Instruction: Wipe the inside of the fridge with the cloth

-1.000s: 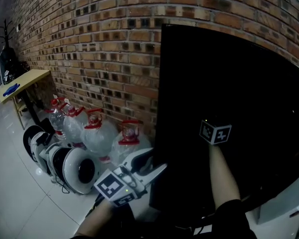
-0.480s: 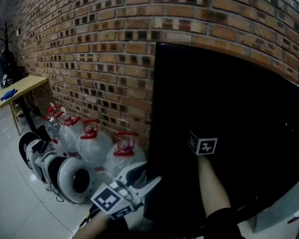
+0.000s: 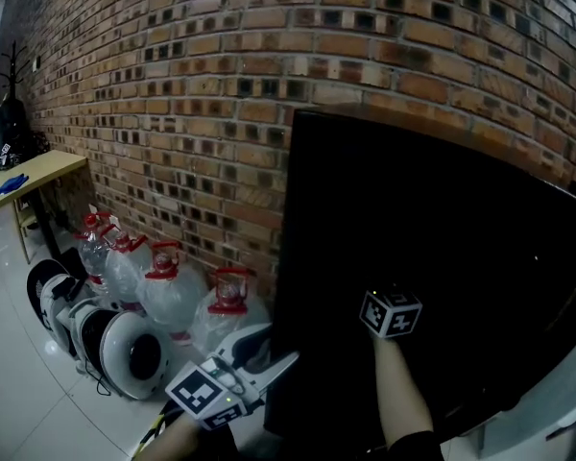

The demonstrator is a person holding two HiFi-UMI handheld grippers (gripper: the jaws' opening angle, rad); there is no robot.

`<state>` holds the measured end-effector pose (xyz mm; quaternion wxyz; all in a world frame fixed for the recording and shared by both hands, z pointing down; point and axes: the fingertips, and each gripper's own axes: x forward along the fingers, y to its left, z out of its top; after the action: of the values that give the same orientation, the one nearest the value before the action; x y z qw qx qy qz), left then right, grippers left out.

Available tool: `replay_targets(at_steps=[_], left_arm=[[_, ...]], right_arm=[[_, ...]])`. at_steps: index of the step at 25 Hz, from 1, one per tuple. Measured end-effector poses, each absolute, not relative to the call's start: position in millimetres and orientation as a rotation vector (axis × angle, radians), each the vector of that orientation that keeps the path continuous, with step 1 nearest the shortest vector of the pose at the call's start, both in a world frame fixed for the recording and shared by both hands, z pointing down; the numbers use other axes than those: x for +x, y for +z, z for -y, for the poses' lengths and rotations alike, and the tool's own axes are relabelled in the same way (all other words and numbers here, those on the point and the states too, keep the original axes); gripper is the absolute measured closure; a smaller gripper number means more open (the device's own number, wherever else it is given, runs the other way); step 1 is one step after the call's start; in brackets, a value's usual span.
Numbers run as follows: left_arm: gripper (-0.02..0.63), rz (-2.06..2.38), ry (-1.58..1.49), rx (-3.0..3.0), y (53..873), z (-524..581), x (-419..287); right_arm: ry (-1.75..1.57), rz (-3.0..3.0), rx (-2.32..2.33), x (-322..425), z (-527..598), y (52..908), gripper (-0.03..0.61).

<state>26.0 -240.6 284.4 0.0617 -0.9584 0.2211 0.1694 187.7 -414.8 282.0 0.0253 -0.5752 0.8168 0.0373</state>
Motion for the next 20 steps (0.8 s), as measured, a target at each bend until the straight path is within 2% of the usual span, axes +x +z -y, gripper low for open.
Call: replay_targets(at_steps=[12,20], left_arm=[[0.368,-0.418,0.454,-2.934,286.5,229.2,21.9],[0.368,-0.331,0.386,-2.925,292.0,224.0,18.7]], right_arm=[[0.067,-2.804,-1.182,117.1,277.7,313.8,0.506],[0.018,-2.996,-0.919,68.0,258.1,345.4,0.505]])
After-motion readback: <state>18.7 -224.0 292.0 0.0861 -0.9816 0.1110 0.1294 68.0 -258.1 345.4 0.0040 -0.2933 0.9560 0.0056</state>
